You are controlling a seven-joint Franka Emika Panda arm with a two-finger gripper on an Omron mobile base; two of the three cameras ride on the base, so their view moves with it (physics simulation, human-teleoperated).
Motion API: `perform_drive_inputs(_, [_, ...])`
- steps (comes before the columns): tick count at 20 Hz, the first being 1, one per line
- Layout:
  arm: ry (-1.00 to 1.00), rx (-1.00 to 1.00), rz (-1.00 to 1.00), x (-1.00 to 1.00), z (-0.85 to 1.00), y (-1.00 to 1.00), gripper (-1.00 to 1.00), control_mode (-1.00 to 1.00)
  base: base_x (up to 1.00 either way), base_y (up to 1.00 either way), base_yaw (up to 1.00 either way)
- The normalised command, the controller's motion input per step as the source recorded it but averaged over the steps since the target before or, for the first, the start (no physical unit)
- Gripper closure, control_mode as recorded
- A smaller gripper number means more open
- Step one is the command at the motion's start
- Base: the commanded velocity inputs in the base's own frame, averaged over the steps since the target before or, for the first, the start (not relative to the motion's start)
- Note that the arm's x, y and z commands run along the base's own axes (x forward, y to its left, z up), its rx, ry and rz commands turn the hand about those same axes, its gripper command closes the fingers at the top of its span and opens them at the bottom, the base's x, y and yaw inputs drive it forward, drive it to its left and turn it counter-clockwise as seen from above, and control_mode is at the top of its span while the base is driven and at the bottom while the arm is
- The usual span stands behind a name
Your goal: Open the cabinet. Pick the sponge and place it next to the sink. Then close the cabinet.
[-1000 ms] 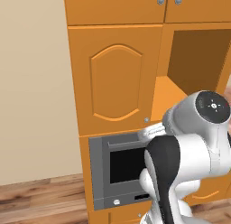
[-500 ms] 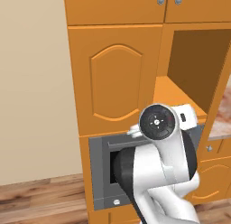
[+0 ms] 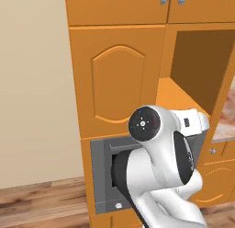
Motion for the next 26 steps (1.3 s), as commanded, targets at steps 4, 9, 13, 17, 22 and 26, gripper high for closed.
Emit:
perform_drive_inputs(4, [0.09, -0.17, -0.08, 0.0, 0.0, -0.63, -1.0, -1.0, 0.0, 0.0, 0.0])
perform_drive_inputs(9, [0.1, -0.16, -0.02, 0.0, 0.0, -0.59, -1.0, -1.0, 0.0, 0.0, 0.0])
perform_drive_inputs(13, [0.06, -0.1, 0.0, 0.0, 0.0, -0.49, -1.0, -1.0, 0.0, 0.0, 0.0])
perform_drive_inputs(17, [0.06, -0.08, 0.0, 0.0, 0.0, -0.3, -1.0, -1.0, 0.0, 0.0, 0.0])
perform_drive_inputs(22, [0.12, -0.09, 0.0, 0.0, -0.02, -0.01, -1.0, -1.0, 0.0, 0.0, 0.0])
perform_drive_inputs(26, [0.13, -0.09, 0.0, 0.07, -0.02, 0.08, -1.0, -1.0, 0.0, 0.0, 0.0])
